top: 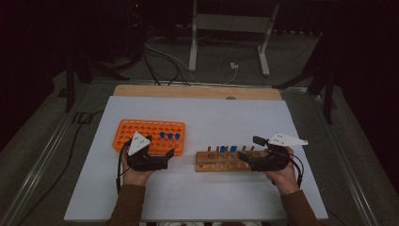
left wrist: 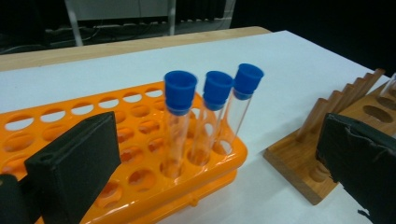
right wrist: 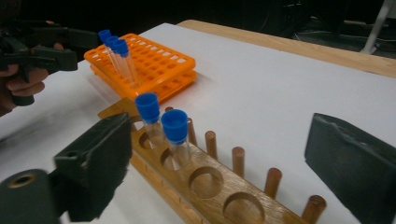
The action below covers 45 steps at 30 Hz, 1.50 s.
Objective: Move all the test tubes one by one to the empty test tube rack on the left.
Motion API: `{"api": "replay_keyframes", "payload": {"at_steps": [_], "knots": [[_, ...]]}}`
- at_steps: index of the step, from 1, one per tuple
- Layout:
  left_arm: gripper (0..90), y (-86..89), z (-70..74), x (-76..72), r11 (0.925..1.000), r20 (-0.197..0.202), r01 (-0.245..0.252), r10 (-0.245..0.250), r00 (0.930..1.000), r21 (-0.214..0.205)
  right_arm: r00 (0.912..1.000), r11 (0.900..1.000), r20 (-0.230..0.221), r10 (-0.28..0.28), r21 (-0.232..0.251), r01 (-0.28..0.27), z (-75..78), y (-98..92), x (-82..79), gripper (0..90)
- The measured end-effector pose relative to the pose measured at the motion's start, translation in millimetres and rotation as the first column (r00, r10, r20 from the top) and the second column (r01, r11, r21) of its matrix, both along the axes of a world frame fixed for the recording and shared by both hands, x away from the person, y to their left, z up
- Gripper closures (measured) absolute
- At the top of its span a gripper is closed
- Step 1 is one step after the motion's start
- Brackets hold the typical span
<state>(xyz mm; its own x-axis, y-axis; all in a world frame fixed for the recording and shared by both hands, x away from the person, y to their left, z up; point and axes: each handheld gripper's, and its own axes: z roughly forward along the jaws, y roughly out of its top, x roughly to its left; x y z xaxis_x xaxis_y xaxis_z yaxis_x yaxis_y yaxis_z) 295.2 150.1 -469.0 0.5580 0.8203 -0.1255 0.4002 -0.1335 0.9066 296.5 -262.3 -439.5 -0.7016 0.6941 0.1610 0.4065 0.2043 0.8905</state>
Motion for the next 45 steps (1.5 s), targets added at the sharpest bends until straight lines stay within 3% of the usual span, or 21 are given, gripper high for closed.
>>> {"api": "replay_keyframes", "payload": {"at_steps": [5,10,13,22,33,45], "knots": [[0.8,-1.5,0.7,0.2,1.0000,0.006,0.004,-0.004,1.0000,-0.005,0.9997,0.9993,-0.015,0.019,-0.031,-0.020,-5.4,7.8,1.0,21.0],[0.8,-2.3,1.2,0.3,0.9999,0.009,-0.004,0.004,1.0000,-0.010,0.9981,0.9953,-0.007,0.060,-0.075,-0.061,-10.7,17.0,0.0,47.5],[0.8,-3.1,2.1,0.1,0.9999,0.013,-0.006,0.006,0.9999,-0.011,0.9966,0.9920,-0.006,0.083,-0.095,-0.083,-14.0,23.2,-0.2,58.7],[0.8,-9.5,-0.2,2.3,1.0000,0.007,0.006,-0.006,1.0000,0.006,0.9957,0.9876,0.002,0.092,-0.127,-0.091,-21.3,36.5,1.9,75.5],[0.8,-10.0,-0.1,2.6,1.0000,0.009,0.007,-0.007,0.9999,0.003,0.9950,0.9848,0.016,0.099,-0.145,-0.095,-21.6,42.1,-0.8,76.9],[0.8,-4.9,2.6,2.4,0.9997,0.016,-0.021,0.022,0.9996,-0.009,0.9950,0.9911,0.016,0.099,-0.092,-0.097,-10.8,34.2,-1.5,77.0]]}}
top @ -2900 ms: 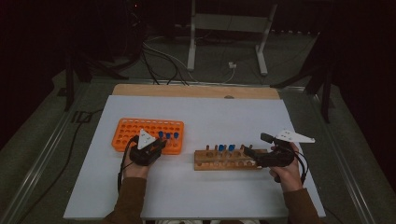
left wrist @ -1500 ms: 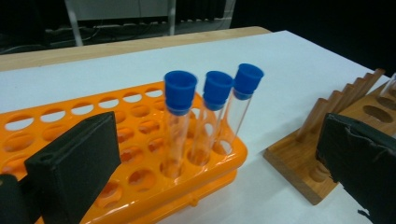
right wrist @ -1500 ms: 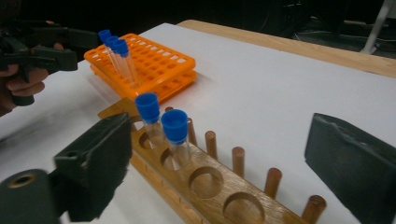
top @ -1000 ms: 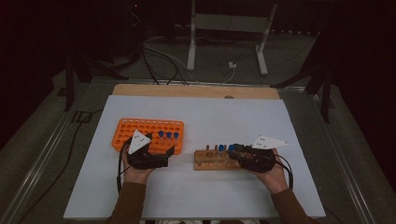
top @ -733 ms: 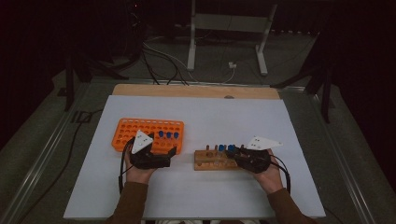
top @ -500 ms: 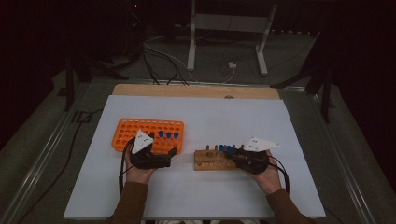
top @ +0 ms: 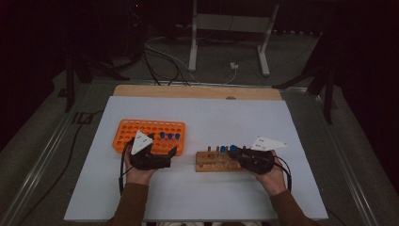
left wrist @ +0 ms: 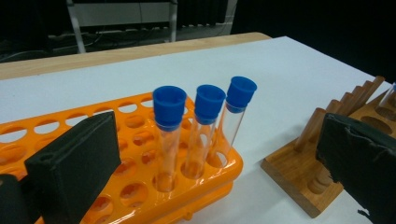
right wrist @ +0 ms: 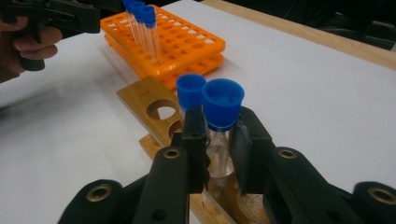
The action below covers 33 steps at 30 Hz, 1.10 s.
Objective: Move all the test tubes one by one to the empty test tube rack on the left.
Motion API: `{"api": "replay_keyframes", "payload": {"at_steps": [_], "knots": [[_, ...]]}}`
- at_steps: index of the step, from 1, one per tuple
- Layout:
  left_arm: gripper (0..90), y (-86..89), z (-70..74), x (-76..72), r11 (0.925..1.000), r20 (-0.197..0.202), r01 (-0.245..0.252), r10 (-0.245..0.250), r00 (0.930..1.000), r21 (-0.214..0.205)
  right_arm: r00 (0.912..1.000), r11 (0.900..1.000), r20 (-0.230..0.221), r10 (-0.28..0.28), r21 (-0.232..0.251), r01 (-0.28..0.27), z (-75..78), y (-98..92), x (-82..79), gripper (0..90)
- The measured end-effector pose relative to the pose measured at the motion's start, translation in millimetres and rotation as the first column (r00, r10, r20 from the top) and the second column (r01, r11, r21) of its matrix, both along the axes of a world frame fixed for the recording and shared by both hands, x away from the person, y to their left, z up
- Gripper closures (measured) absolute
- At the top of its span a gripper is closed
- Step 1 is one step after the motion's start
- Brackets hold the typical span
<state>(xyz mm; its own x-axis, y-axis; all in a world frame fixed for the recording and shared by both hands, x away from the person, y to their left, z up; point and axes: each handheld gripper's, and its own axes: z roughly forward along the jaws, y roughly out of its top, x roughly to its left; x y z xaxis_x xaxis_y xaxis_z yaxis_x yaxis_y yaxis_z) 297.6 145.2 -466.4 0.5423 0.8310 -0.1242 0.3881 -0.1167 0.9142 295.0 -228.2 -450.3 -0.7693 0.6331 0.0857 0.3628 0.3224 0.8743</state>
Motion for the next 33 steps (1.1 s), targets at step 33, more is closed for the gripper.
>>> {"api": "replay_keyframes", "payload": {"at_steps": [33], "knots": [[1.0,-26.7,38.5,2.5,0.9985,0.059,0.053,-0.052,0.9969,-0.015,0.9966,0.9973,0.083,0.005,0.073,-0.011,68.5,-8.7,6.7,77.1]]}}
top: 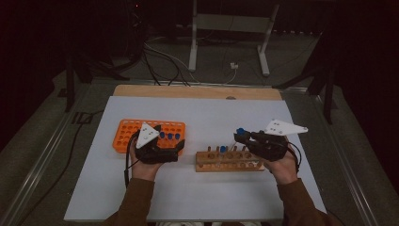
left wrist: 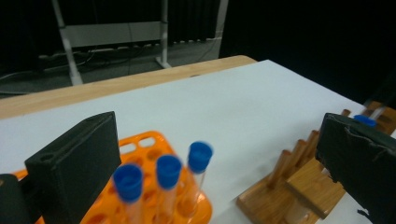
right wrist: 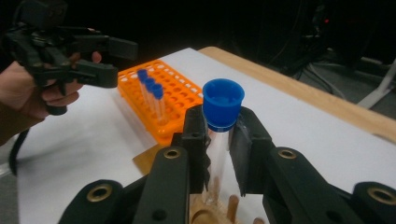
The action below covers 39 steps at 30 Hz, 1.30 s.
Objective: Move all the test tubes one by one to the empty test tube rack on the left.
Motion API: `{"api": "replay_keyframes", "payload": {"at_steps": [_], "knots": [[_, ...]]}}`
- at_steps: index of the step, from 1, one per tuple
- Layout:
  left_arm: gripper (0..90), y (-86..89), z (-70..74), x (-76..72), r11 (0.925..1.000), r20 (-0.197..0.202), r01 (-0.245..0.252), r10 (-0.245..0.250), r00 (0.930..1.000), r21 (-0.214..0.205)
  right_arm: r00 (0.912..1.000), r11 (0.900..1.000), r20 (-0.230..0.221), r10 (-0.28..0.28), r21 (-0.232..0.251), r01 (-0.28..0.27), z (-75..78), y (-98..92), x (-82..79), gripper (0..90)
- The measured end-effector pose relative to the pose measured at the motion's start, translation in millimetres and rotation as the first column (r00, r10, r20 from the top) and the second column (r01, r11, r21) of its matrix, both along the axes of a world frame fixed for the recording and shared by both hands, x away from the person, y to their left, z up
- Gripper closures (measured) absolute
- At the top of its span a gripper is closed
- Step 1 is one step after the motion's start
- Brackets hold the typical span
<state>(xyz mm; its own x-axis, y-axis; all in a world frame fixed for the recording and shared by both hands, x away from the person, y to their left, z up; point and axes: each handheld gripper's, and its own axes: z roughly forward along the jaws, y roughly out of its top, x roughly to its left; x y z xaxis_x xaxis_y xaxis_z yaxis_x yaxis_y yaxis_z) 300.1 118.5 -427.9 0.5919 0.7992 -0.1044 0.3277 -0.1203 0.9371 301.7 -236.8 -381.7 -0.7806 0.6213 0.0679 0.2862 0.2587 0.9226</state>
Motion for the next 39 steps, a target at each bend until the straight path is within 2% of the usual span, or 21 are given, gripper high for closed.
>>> {"api": "replay_keyframes", "payload": {"at_steps": [4,12,18,21,26,28,31,32,35,39], "knots": [[1.4,-7.1,2.8,1.0,0.9999,0.007,0.010,-0.010,0.9999,-0.004,1.0000,1.0000,0.008,-0.004,0.009,0.004,1.2,5.0,7.0,77.1],[4.3,-16.1,5.0,1.4,0.9990,0.013,0.042,-0.042,0.9990,-0.010,1.0000,0.9999,-0.007,0.006,0.009,-0.006,-1.4,17.8,14.7,77.1],[12.3,-28.0,7.9,-0.8,0.9940,0.018,0.108,-0.108,0.9940,-0.015,0.9995,0.9991,-0.017,0.026,0.035,-0.025,2.6,28.2,18.9,77.1],[17.8,-36.1,9.6,-1.6,0.9877,0.022,0.156,-0.155,0.9876,-0.015,0.9992,0.9989,-0.018,0.035,0.033,-0.035,4.2,35.5,20.0,77.1],[29.8,-54.9,10.3,-5.2,0.9735,0.021,0.227,-0.227,0.9736,0.033,0.9975,0.9975,-0.026,0.066,0.028,-0.065,5.7,48.1,21.2,77.1],[33.5,-60.8,9.8,-5.3,0.9698,0.016,0.239,-0.240,0.9706,0.048,0.9960,0.9964,-0.035,0.082,0.023,-0.081,5.9,53.0,21.1,77.1],[42.5,-66.3,8.8,-3.2,0.9677,0.003,0.248,-0.249,0.9686,0.044,0.9941,0.9949,-0.042,0.101,0.016,-0.100,5.2,58.8,20.0,77.1],[46.8,-67.1,8.5,-2.3,0.9652,0.002,0.259,-0.259,0.9659,0.039,0.9933,0.9943,-0.045,0.106,0.016,-0.106,4.8,60.1,19.7,77.0],[55.0,-68.7,8.4,-1.7,0.9598,0.006,0.279,-0.279,0.9602,0.030,0.9900,0.9915,-0.060,0.128,0.030,-0.127,3.4,62.3,19.3,77.0],[62.7,-71.0,7.8,-1.8,0.9556,0.006,0.292,-0.293,0.9562,0.036,0.9865,0.9884,-0.073,0.147,0.051,-0.143,1.9,63.4,19.0,77.0]]}}
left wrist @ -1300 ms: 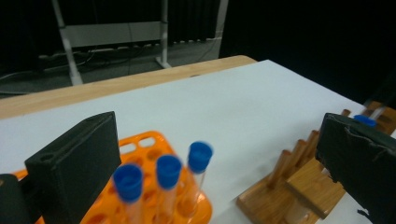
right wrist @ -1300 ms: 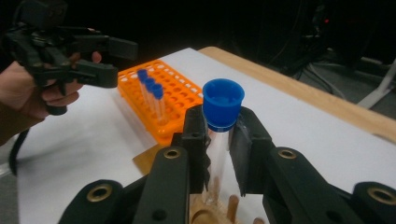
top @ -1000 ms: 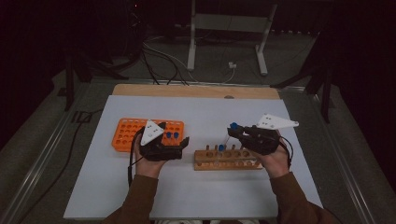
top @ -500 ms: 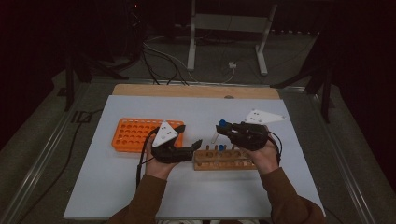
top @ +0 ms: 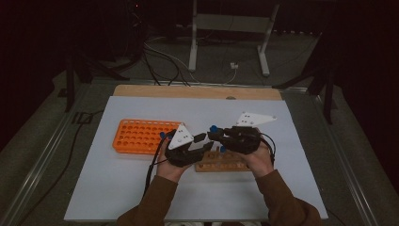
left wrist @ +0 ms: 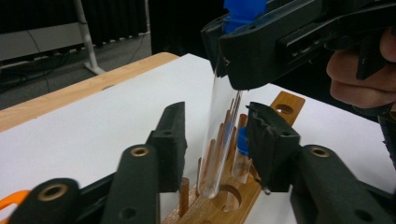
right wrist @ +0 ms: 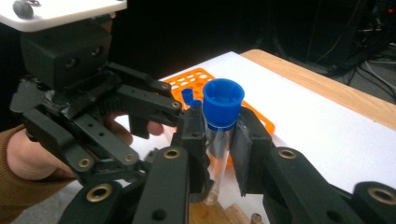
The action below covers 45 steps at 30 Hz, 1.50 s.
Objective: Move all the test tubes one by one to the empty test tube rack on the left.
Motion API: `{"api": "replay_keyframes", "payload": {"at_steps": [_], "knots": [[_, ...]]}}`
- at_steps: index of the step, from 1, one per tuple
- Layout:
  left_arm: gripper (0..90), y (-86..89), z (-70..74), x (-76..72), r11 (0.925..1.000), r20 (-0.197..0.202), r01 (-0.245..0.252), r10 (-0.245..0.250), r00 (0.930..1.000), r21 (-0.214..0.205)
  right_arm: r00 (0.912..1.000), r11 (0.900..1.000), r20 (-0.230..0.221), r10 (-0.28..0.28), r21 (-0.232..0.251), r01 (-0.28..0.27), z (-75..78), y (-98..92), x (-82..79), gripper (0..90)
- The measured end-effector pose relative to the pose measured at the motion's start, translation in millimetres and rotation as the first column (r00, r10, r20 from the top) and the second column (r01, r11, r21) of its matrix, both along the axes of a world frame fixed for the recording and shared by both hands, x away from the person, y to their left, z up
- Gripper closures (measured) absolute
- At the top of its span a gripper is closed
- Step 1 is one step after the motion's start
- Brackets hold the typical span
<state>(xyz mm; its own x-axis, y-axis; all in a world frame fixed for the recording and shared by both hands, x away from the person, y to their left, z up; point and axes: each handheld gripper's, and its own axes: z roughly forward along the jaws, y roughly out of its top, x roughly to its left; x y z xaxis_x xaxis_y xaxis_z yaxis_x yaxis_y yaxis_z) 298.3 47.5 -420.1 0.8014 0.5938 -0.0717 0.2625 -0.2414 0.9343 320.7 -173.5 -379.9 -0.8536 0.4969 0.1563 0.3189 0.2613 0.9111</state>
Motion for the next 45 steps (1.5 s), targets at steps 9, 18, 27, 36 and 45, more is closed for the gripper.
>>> {"api": "replay_keyframes", "payload": {"at_steps": [9,18,27,36,45], "knots": [[76.7,0.5,-1.6,-0.2,0.9997,-0.003,0.021,-0.021,0.9998,-0.008,0.9999,0.9998,-0.005,0.014,-0.012,-0.014,-2.6,3.4,-1.6,76.8],[78.1,14.2,-4.6,0.2,0.9989,-0.010,-0.042,0.042,0.9991,-0.019,0.9992,0.9994,0.018,-0.036,-0.002,0.036,-1.0,-10.8,-3.4,48.6],[78.1,36.1,-6.2,0.7,0.9948,-0.010,-0.101,0.101,0.9948,-0.008,0.9915,0.9908,0.026,-0.128,-0.042,0.129,-11.0,-32.2,-5.3,23.6],[78.1,59.7,-10.2,2.9,0.9865,-0.011,-0.164,0.164,0.9865,0.002,0.9770,0.9734,0.019,-0.213,-0.084,0.213,-28.5,-52.5,-7.5,8.7],[78.1,79.9,-16.2,4.0,0.9763,-0.021,-0.216,0.216,0.9761,-0.009,0.9611,0.9556,0.021,-0.275,-0.103,0.276,-41.3,-75.9,-14.7,2.8]]}}
